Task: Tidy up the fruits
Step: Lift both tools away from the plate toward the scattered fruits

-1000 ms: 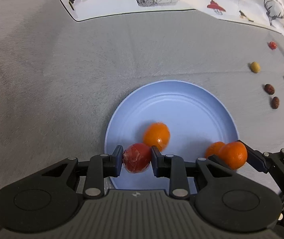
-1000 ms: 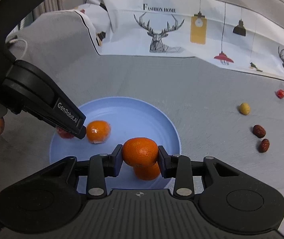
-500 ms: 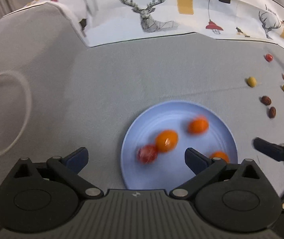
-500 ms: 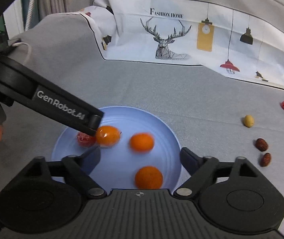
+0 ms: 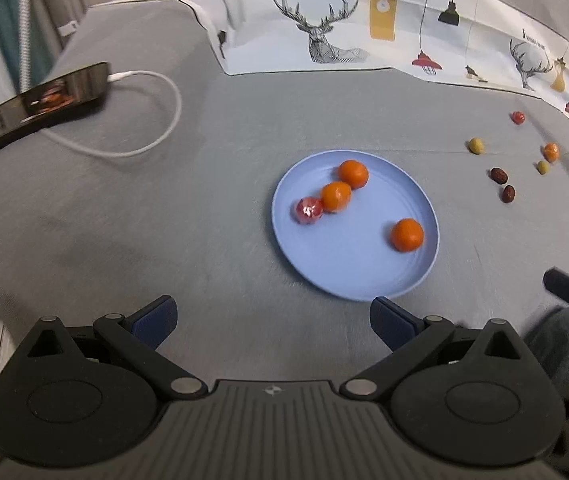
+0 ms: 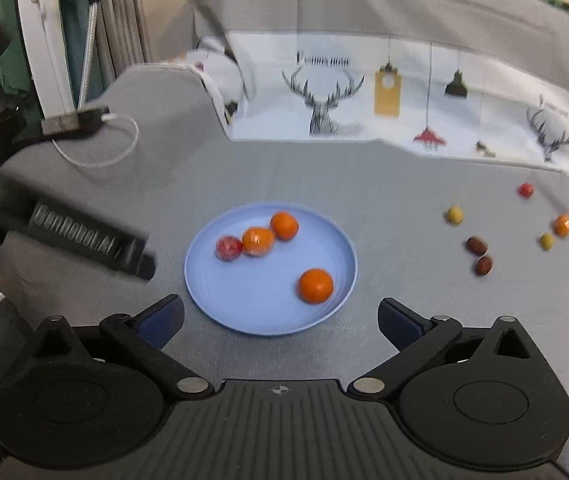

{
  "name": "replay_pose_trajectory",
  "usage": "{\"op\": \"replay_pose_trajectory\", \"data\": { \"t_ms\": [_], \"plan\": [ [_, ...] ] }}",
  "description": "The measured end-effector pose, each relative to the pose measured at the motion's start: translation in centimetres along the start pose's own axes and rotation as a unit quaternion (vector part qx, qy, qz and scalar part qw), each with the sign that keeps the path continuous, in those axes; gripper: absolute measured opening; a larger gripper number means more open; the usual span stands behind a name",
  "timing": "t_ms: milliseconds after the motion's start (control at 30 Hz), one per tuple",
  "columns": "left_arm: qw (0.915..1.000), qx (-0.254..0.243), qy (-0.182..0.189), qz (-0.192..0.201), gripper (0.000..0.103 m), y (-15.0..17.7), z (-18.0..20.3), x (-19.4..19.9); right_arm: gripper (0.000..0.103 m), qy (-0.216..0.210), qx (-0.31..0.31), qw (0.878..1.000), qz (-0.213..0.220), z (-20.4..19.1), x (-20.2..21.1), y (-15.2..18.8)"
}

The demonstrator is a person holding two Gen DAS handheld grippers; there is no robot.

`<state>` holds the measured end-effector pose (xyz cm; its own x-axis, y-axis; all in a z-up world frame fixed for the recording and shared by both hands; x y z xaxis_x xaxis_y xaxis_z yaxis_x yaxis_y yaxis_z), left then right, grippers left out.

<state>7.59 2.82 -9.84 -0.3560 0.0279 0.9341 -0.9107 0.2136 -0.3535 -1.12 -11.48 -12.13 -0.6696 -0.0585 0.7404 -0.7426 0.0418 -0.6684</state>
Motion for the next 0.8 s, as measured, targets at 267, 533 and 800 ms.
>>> {"op": "replay_pose_trajectory", "data": {
  "t_ms": [267,533,800],
  "plan": [
    [0.9995,0.003,-0.001,0.03,0.103,2.2,-0.1,3.4,0.102,0.02,0.009,0.998,0.054,-0.6,4.5,0.8],
    [0.9986,-0.016,0.009,0.05,0.103,2.7,1.9,5.7,0.102,0.043,0.001,0.995,0.088,0.1,7.3,1.2],
    [0.9963,-0.036,0.019,0.076,0.103,2.9,4.1,7.6,0.102,0.067,-0.032,0.991,0.113,2.1,9.7,2.3]
  ]
}}
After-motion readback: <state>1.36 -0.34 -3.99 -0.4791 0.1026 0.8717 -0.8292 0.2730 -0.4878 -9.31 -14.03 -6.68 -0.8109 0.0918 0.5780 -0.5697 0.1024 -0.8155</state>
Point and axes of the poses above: each gripper's, at about its wrist camera, not at the fingertips, and x roughly against the way its jaws point, z to its right, y to its underside, the point moved 5 cm from there along -x, roughly the way its jaws point, and after that the axes turned 9 degrees about -z, right-handed, at the moved point
